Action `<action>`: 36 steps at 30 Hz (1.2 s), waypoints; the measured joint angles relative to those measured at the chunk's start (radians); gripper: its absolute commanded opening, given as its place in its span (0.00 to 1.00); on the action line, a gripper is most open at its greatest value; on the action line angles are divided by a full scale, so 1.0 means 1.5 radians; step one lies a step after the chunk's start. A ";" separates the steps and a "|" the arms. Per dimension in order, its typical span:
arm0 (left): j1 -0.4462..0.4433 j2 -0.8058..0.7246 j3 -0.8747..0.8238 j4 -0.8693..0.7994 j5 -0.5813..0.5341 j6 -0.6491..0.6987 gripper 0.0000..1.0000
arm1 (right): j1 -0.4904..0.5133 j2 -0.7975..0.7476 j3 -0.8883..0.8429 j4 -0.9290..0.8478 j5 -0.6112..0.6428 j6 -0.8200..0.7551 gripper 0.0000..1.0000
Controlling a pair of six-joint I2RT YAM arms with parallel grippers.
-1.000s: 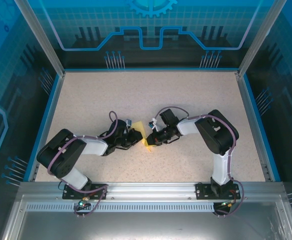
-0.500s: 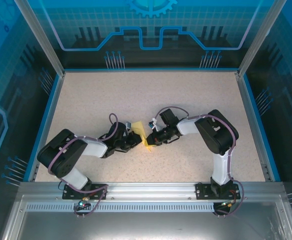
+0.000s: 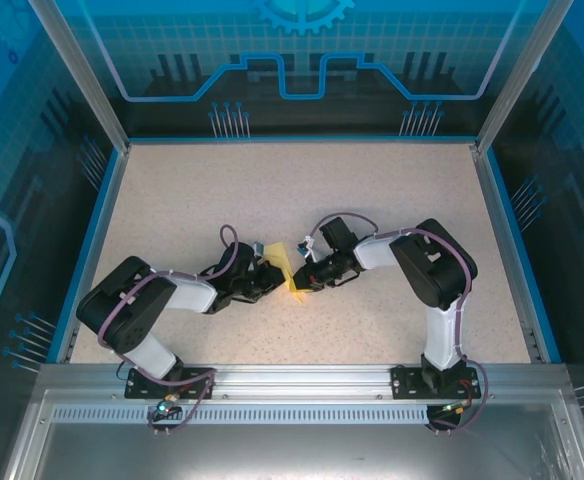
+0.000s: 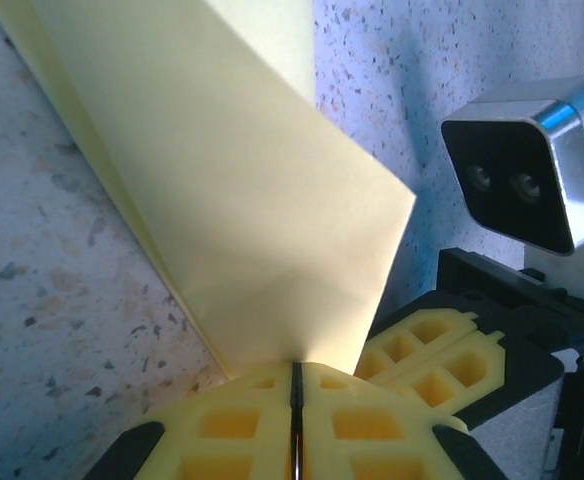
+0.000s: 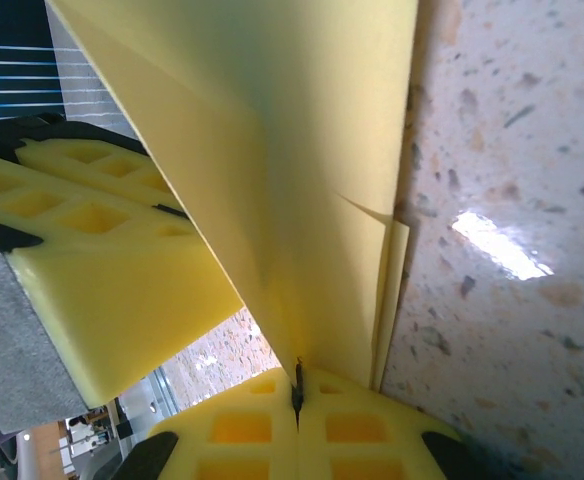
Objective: Fold a paper plane with a square sheet of paper (pick it up from the middle)
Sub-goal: Fold the wing for the fifth time at the center of the table.
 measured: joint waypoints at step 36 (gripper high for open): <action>-0.001 0.038 0.054 -0.067 -0.008 0.001 0.07 | 0.008 -0.023 0.017 -0.076 0.054 -0.056 0.12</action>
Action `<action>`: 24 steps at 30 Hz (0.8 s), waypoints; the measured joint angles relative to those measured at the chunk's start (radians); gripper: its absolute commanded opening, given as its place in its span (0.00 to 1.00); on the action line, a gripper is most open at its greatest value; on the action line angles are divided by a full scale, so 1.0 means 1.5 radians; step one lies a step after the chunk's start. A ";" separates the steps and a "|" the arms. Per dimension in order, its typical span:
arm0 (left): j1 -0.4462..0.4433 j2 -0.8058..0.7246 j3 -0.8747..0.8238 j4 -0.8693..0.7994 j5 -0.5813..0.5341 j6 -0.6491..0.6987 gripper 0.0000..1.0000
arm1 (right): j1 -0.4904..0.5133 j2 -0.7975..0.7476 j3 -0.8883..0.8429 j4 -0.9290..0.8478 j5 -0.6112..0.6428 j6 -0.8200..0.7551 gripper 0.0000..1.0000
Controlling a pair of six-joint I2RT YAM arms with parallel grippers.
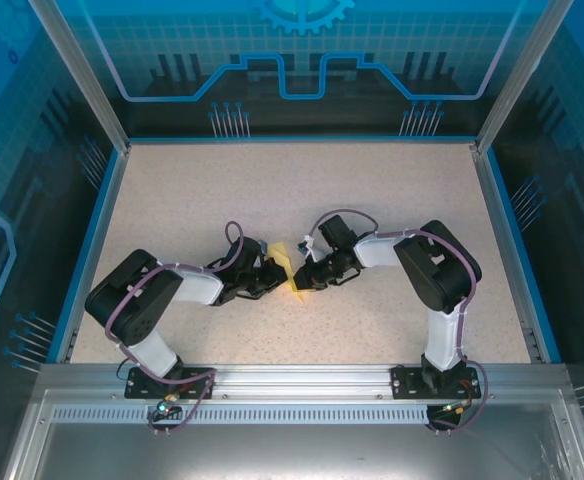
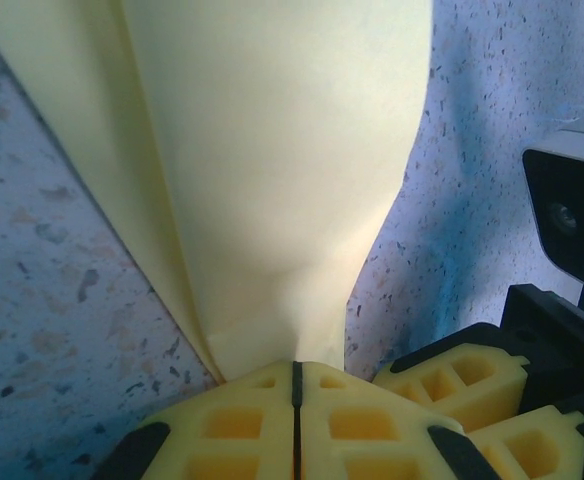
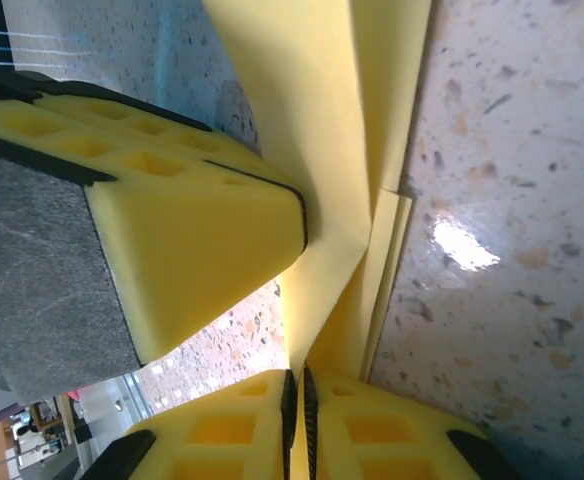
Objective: Fold a paper plane with a square sheet of paper (pick it up from the middle)
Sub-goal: Fold the wing for the fifth time at the center of the table.
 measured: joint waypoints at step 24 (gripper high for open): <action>-0.001 0.005 0.024 -0.038 -0.005 0.001 0.07 | 0.028 -0.139 0.000 -0.087 0.159 -0.005 0.21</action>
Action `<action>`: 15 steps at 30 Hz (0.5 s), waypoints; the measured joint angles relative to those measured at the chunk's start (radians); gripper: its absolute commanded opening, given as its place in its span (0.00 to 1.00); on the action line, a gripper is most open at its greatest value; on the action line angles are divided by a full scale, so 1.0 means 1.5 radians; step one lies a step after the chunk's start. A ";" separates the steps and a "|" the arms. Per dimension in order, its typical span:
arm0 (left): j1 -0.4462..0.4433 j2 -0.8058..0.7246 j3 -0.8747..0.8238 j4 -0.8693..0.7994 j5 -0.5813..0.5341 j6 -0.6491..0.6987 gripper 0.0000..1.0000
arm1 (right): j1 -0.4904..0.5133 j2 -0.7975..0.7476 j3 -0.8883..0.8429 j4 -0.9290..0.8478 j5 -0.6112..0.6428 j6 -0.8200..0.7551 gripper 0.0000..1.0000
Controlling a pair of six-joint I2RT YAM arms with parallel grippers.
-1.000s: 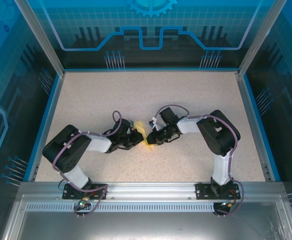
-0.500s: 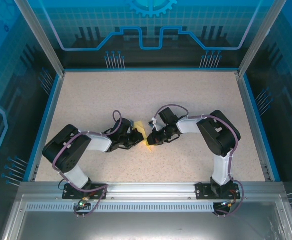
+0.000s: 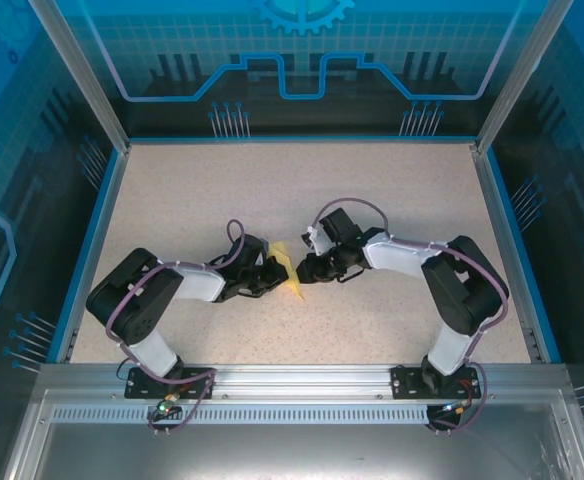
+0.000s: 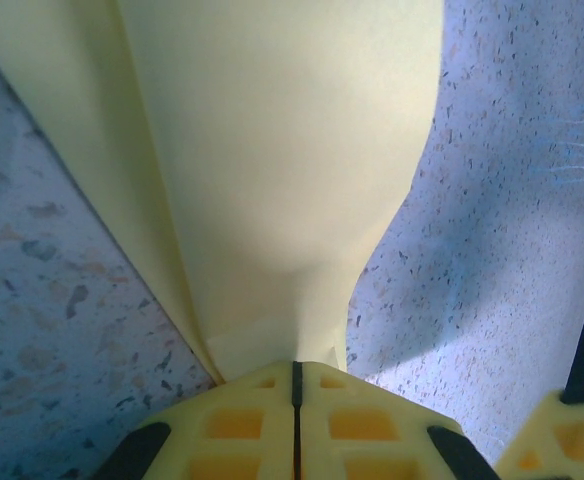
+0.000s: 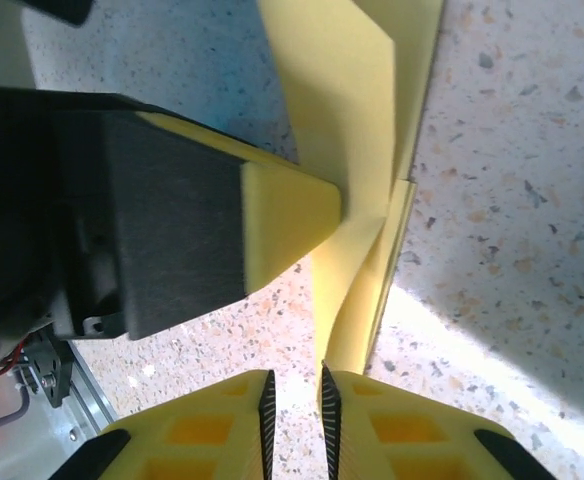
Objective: Fold a paper plane with a square sheet of paper (pick it up from the middle)
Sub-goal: Fold the wing for the fifth time at the center of the table.
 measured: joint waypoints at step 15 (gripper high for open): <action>-0.001 0.000 0.005 -0.009 -0.004 0.000 0.07 | 0.053 0.030 0.009 0.000 0.028 0.020 0.07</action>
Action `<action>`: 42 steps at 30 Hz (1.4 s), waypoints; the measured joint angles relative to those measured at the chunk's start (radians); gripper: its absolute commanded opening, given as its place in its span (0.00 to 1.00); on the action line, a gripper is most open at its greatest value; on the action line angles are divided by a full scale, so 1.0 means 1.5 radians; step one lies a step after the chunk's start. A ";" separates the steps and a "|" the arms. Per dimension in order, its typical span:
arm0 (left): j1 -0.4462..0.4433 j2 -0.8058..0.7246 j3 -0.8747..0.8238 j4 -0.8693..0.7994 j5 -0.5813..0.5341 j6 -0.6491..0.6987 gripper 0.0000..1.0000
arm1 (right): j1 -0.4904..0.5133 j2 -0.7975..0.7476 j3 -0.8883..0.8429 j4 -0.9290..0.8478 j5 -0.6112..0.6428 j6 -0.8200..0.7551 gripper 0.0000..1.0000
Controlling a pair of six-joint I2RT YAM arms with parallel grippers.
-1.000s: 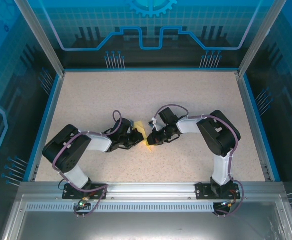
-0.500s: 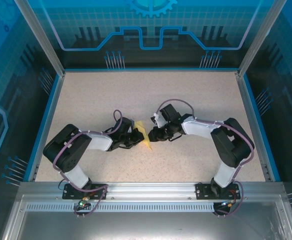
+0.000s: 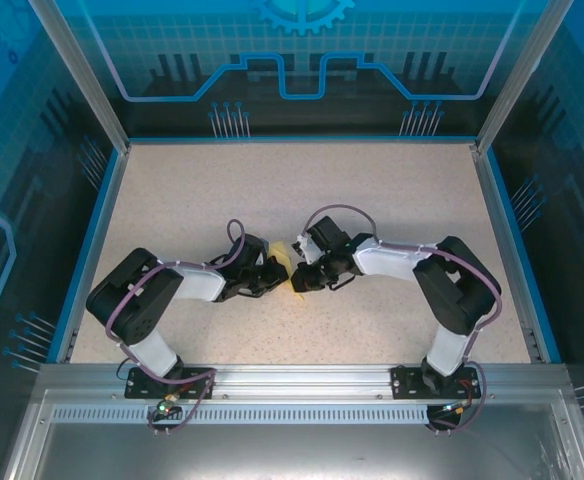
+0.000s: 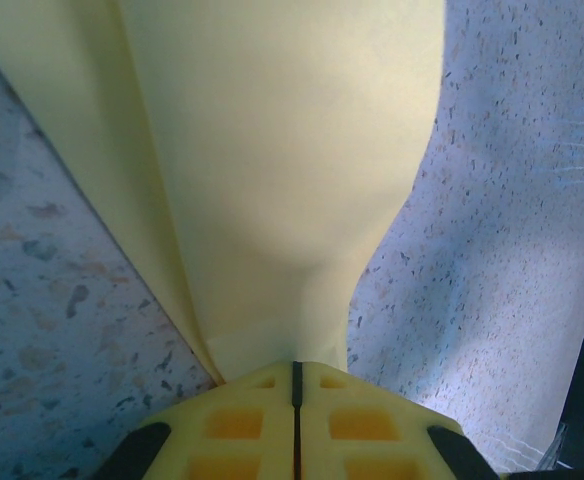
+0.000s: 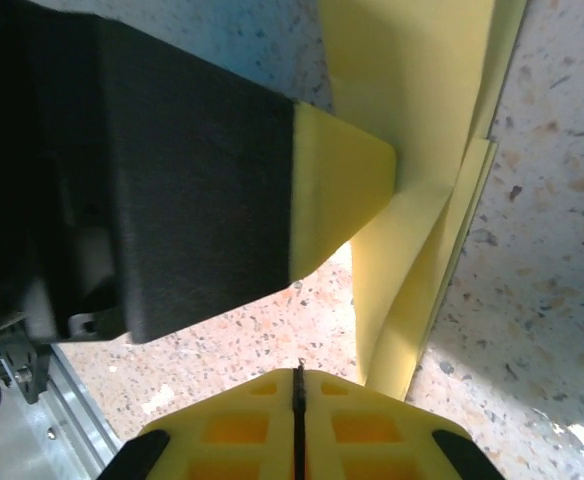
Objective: Fold a paper plane with a square sheet of paper (pick it up from the middle)
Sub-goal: Fold the wing for the fifth time at the center of the table.
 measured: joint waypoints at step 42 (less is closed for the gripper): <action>-0.002 0.000 0.012 -0.025 -0.006 0.000 0.07 | 0.014 0.059 0.025 -0.014 0.033 -0.015 0.07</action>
